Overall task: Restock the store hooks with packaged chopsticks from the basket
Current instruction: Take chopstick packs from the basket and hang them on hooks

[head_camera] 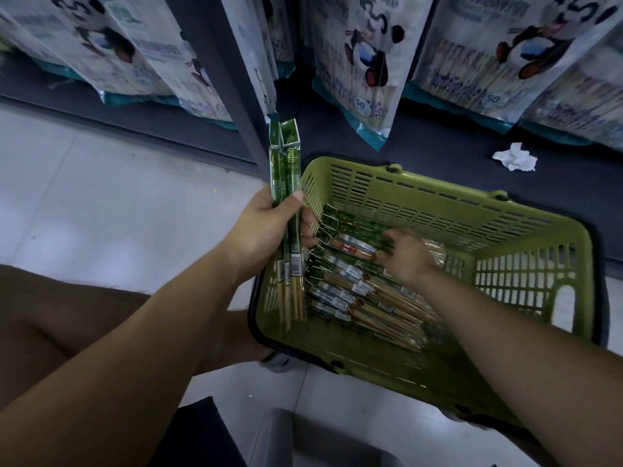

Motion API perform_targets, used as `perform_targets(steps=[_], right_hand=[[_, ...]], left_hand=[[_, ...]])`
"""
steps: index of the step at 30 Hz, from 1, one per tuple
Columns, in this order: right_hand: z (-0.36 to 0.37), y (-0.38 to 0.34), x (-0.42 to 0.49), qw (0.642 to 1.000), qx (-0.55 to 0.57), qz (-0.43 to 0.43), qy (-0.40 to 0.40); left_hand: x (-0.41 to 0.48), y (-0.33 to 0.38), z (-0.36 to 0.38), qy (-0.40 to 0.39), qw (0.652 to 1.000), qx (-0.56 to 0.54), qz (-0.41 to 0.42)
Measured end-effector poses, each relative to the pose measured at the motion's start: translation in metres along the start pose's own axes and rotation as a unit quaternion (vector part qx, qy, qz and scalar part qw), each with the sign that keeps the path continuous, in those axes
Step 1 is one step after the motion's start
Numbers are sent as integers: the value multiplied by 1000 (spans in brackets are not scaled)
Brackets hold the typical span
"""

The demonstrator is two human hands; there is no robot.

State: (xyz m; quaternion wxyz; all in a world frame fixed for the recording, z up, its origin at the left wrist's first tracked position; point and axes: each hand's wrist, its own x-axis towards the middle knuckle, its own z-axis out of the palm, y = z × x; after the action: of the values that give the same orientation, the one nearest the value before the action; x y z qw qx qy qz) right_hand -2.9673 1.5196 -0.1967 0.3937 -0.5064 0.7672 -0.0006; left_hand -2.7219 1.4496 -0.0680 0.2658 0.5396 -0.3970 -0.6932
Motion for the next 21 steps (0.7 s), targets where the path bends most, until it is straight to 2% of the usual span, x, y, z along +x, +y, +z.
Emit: perform_targets(steps=[3,8,12,16,21], right_hand=[[5,6,15,997,-82,0,-12],[14,4,28,977,-213,17,17],[17,6,31,976,-217,24,21],[13,9,34,974,-224,-7,42],[0,10,26,982,-184,-26,10]], left_hand=[[1,2,-1,11,999,-32,-13],[4,0,3,6,998,-55,-24],[6,-1,2,11,998,-62,-19],[6,-1,1,4,998,-62,-18],[5,0,5,15,999,-36,-18]])
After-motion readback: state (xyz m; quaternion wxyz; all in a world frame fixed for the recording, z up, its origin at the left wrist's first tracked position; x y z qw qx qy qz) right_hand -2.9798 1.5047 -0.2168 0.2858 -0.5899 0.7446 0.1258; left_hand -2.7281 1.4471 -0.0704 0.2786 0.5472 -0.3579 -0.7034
